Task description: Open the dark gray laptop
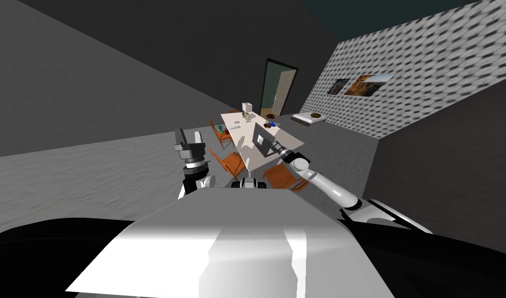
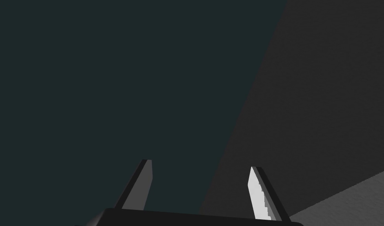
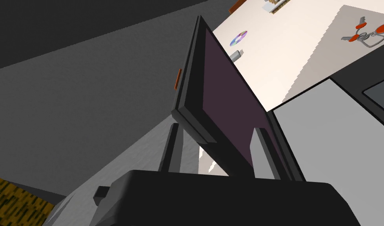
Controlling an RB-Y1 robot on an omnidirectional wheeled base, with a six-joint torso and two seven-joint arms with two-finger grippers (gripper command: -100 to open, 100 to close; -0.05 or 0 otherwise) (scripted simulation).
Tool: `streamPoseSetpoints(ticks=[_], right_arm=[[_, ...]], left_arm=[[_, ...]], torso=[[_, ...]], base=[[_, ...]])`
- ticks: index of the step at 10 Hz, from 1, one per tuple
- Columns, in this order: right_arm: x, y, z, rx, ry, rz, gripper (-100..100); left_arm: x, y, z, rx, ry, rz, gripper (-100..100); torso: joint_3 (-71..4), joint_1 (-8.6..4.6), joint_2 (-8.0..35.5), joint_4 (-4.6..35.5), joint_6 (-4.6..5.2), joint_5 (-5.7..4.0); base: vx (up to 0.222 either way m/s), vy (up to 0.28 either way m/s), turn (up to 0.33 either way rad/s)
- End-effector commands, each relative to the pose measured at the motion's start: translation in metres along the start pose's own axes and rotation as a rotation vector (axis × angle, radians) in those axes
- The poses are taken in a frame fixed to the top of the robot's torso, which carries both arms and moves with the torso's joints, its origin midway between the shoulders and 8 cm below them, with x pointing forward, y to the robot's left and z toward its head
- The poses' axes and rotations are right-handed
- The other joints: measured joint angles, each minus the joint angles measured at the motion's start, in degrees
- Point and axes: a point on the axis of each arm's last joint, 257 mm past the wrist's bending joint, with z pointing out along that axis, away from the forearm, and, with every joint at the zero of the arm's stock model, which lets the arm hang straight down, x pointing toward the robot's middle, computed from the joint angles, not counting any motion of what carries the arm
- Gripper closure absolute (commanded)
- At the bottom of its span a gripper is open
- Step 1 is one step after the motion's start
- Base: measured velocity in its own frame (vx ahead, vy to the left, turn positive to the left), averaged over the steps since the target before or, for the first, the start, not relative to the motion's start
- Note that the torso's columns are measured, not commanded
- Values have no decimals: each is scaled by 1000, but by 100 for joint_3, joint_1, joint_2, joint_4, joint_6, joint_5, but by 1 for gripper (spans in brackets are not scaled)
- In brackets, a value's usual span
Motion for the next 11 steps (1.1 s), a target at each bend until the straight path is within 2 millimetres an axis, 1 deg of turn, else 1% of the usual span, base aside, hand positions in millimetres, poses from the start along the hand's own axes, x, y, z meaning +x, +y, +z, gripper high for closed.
streamPoseSetpoints(ticks=[1, 2, 4, 5, 11], right_arm=[[-18, -7, -3, 2, -12, 148, 100], [-18, -7, -3, 2, -12, 148, 100], [-25, -12, -4, 5, -14, 226, 100], [-29, -14, -5, 5, -15, 265, 100], [-29, -14, -5, 5, -15, 265, 100]], left_arm=[[0, 0, 0, 0, 0, 0, 0], [0, 0, 0, 0, 0, 0, 0], [0, 0, 0, 0, 0, 0, 0], [0, 0, 0, 0, 0, 0, 0], [0, 0, 0, 0, 0, 0, 0]], torso=[[4, 23, 4, -3, 1, 11], [0, 13, -5, -6, 9, 7], [12, 75, 21, 8, -3, 31], [16, 76, 30, 21, 0, 37], [21, 44, 36, 39, 12, 37]], base=[[67, -140, -21], [25, -82, 73], [0, -26, 32], [1, -27, 30], [0, -3, 0]])
